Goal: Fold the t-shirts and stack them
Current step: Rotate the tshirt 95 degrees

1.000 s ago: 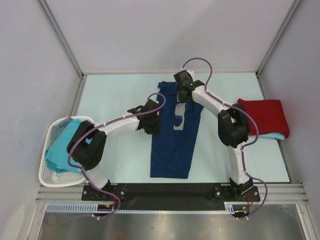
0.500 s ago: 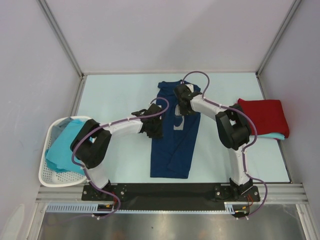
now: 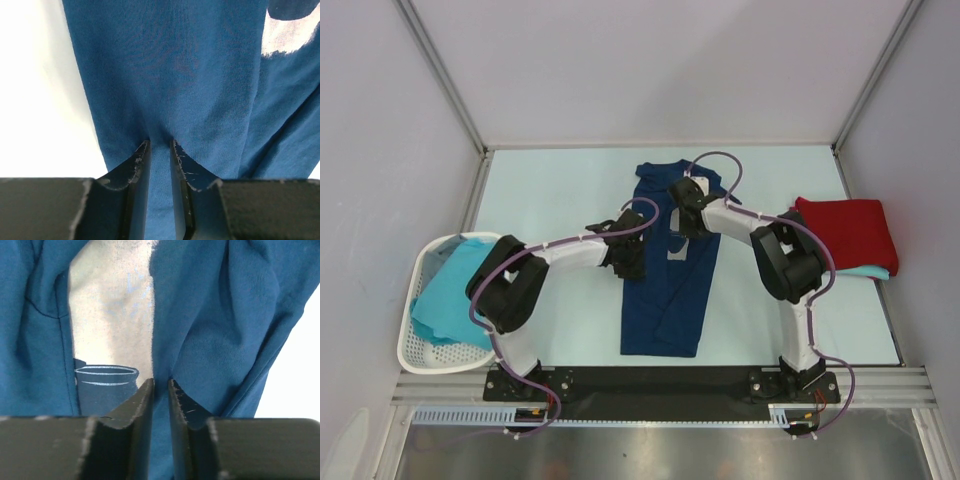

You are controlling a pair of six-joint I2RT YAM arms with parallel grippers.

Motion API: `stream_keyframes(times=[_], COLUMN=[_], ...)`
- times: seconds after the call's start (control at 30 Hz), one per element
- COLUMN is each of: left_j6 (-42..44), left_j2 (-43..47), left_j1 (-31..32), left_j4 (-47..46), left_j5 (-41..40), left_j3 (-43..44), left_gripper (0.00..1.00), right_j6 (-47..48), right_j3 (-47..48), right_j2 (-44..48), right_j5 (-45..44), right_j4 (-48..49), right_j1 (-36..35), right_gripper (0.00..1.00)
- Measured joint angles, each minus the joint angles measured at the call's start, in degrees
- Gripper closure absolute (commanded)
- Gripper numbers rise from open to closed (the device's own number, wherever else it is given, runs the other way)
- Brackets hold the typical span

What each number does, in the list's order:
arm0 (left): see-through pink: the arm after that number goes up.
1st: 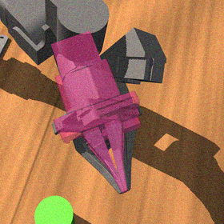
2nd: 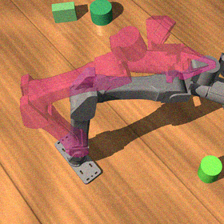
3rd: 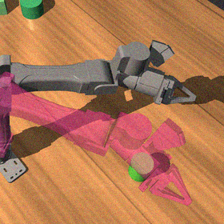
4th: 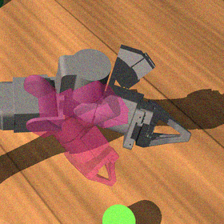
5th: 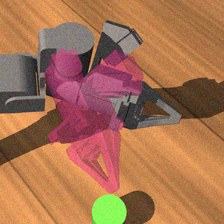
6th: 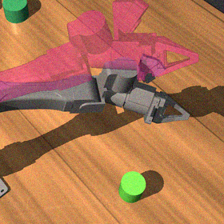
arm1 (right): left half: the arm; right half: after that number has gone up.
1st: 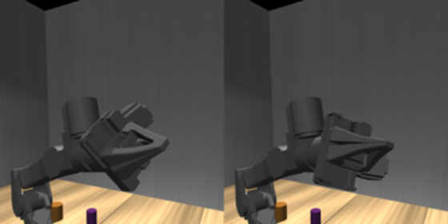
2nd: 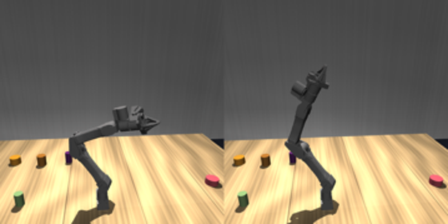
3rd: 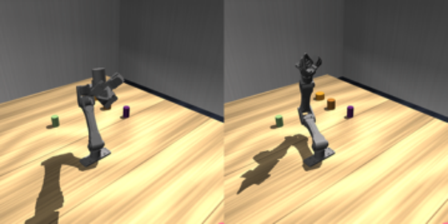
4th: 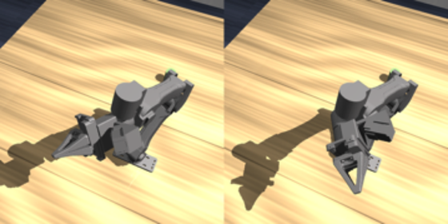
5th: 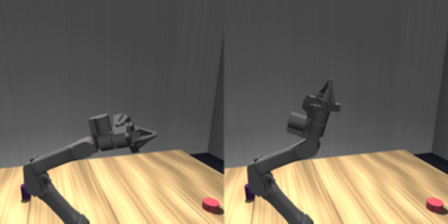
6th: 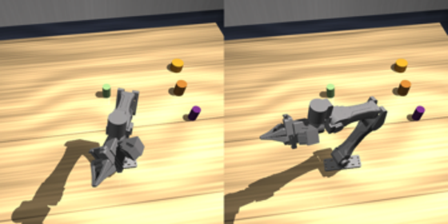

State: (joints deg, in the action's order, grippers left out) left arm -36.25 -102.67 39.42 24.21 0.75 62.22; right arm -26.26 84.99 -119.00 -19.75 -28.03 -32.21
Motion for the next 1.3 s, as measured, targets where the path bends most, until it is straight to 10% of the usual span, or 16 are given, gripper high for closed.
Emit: stream_keyframes(times=[1.3], left_j6=[0.3], left_j2=[11.0], left_j1=[5.5], left_j4=[3.1], left_j5=[3.6], left_j3=[-12.5], left_gripper=[0.78], right_j6=[-13.0], right_j3=[-18.3], right_j2=[10.9], right_j5=[-4.2], right_j4=[8.8], right_j1=[-10.1], right_gripper=[1.00])
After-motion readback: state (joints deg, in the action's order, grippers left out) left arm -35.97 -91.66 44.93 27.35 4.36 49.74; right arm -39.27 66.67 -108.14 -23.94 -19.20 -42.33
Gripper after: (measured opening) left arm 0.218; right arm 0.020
